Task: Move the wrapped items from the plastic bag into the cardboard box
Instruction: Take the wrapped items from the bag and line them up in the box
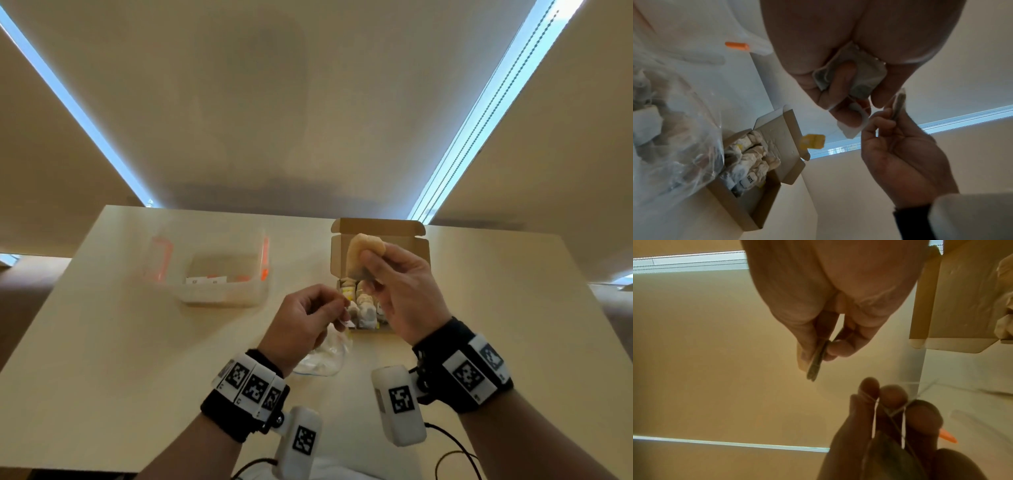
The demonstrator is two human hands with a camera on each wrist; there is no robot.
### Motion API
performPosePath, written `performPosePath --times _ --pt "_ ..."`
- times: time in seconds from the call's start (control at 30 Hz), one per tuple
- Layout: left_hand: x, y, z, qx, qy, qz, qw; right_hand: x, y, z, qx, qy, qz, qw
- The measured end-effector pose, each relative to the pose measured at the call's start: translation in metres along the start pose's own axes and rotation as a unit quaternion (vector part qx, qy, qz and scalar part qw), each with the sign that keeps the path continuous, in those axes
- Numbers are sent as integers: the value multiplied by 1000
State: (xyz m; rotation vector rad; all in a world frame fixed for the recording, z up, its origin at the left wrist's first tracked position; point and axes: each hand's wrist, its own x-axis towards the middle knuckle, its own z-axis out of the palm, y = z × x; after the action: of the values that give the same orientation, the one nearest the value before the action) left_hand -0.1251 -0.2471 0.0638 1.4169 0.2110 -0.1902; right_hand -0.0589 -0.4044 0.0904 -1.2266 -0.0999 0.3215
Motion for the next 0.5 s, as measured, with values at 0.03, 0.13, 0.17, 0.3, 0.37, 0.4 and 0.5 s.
performPosePath --times 0.03,0.13,0.17,0.3,0.37,0.4,0.5 --pt "-2 1 2 -7 -2 -4 1000 0 1 0 -5 5 -1 1000" --pt "-5 4 6 6 -3 5 1000 0 2 1 -86 17 -34 996" --pt "-6 4 7 15 -3 10 1000 0 2 1 -112 22 -49 992" --pt "-4 8 5 45 2 13 999 -2 3 2 -223 41 -128 965" --pt "-4 12 5 26 7 -2 1000 -4 6 0 -328 39 -176 927" --pt "-4 14 6 9 13 -11 1000 -6 8 -1 -370 27 -193 908" --pt "-3 19 4 -47 25 -49 997 -11 12 -4 -423 -35 -222 878"
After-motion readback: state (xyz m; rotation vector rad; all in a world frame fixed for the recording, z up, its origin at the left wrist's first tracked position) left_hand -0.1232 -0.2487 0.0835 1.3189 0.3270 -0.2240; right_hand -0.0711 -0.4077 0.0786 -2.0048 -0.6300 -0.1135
